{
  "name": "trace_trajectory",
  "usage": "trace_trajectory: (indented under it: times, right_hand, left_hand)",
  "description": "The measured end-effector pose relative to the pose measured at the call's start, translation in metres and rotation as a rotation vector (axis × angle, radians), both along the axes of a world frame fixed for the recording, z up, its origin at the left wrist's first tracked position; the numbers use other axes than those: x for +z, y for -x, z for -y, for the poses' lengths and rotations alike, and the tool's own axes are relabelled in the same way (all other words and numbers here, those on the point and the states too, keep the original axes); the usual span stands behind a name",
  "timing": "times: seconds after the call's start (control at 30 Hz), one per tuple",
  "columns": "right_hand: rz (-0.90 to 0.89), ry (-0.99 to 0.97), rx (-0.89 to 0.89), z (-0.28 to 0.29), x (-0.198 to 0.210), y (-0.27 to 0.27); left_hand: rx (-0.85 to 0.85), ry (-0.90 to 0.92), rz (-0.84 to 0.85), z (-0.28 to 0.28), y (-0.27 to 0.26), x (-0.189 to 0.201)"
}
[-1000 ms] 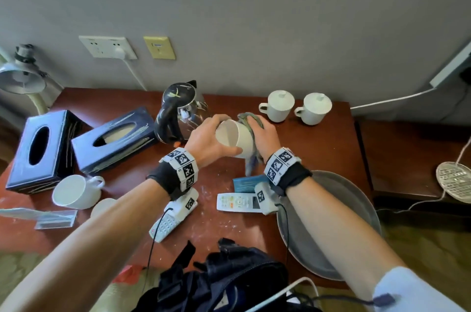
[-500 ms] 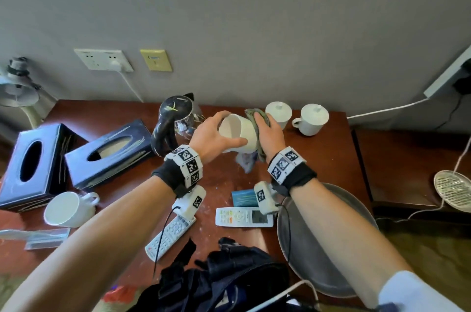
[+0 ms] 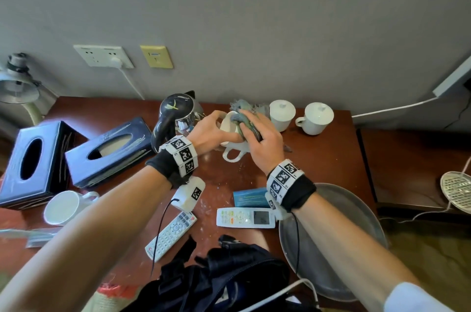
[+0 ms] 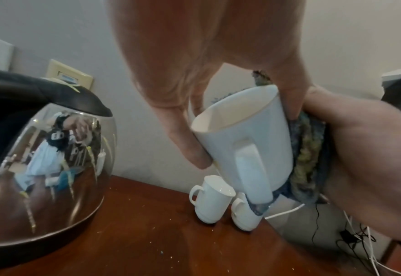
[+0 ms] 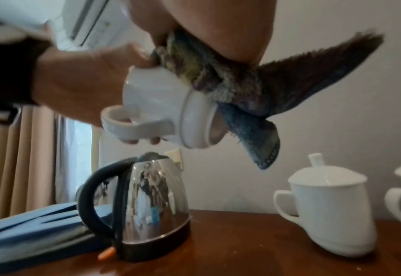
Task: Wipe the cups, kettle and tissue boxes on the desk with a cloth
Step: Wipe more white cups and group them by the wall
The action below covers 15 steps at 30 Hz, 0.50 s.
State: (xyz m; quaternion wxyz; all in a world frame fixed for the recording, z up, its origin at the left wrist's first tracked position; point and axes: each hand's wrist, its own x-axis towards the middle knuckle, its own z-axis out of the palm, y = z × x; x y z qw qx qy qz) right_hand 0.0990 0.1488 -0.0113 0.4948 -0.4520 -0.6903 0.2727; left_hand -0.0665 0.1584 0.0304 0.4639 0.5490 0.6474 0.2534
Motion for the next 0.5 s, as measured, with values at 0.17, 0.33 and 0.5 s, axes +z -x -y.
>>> trace_trajectory:
  times: [0.17,0.33,0.5]
  right_hand:
    - [-0.207,0.459,-0.045,-0.014,-0.002,-0.005]
    - [-0.271,0.644,-0.048,-0.024,0.005,-0.007]
    - [-0.022,0.091,0.063,0.0,-0.006,-0.007]
  left_hand:
    - [-0.069,-0.123,-0.202,0.007,-0.005,-0.005]
    - [-0.089,-0.123,-0.213,0.007,-0.007,-0.008]
    - [0.036,-0.064,-0.015,0.001,-0.005,-0.004]
